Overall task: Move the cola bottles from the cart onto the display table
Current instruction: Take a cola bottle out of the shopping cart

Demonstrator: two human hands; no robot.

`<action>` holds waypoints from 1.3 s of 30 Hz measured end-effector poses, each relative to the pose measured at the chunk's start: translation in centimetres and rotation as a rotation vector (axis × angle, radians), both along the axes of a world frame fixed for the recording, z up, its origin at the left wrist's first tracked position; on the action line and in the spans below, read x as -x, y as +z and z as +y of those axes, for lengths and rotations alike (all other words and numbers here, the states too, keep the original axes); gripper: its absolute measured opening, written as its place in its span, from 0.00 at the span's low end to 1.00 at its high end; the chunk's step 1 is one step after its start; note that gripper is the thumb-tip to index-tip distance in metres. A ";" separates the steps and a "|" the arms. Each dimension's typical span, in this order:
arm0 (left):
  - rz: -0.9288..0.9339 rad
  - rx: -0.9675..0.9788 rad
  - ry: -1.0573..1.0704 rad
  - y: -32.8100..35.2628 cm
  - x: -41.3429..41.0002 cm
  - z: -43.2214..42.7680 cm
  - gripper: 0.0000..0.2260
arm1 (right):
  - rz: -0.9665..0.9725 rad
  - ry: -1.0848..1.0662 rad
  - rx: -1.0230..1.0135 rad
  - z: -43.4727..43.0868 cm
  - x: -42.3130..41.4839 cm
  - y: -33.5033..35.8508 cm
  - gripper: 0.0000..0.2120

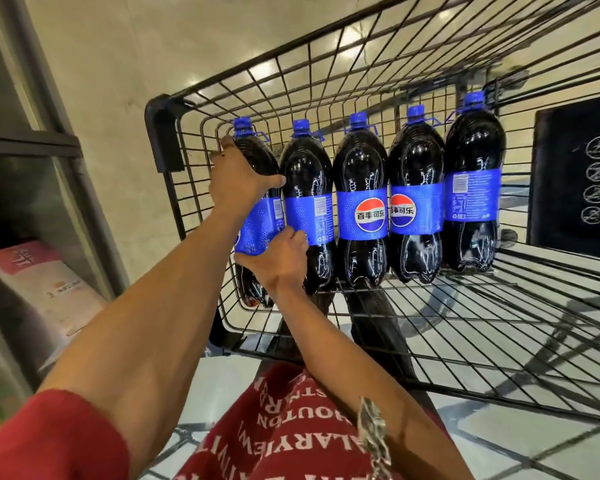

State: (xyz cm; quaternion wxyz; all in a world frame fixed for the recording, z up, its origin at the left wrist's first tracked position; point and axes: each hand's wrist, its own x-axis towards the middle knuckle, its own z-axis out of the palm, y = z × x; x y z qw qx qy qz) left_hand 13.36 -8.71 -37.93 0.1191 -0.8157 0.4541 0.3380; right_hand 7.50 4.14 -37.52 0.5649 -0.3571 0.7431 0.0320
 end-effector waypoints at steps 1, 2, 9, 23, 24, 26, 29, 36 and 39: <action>-0.002 -0.018 -0.001 0.1 0.0 -0.1 0.53 | 0.026 0.005 0.002 -0.2 -0.2 0.1 0.47; -0.002 -0.037 -0.003 0.2 0.0 -0.2 0.53 | 0.045 0.003 0.001 -0.3 -0.3 0.1 0.47; 0.129 -0.113 0.119 -0.6 -1.7 -2.2 0.40 | 0.073 0.038 -0.040 -1.0 0.2 0.0 0.50; -0.004 -0.113 -0.049 1.1 0.6 -0.9 0.48 | 0.082 -0.013 -0.081 -0.6 1.1 1.0 0.50; -0.022 -0.073 -0.042 1.3 1.1 -0.5 0.48 | 0.092 -0.028 -0.065 -0.4 1.0 1.3 0.50; -0.043 -0.015 -0.042 1.6 1.8 0.4 0.50 | 0.092 -0.055 -0.041 0.2 0.9 1.6 0.49; 0.014 0.005 -0.005 1.4 1.7 1.2 0.54 | 0.091 -0.068 -0.029 0.6 1.2 2.0 0.49; 0.142 0.126 0.013 3.0 2.4 1.9 0.51 | 0.137 -0.070 0.055 1.7 2.2 3.0 0.48; 0.197 0.151 0.036 3.7 2.3 2.2 0.51 | 0.144 -0.084 0.114 2.3 2.4 3.4 0.46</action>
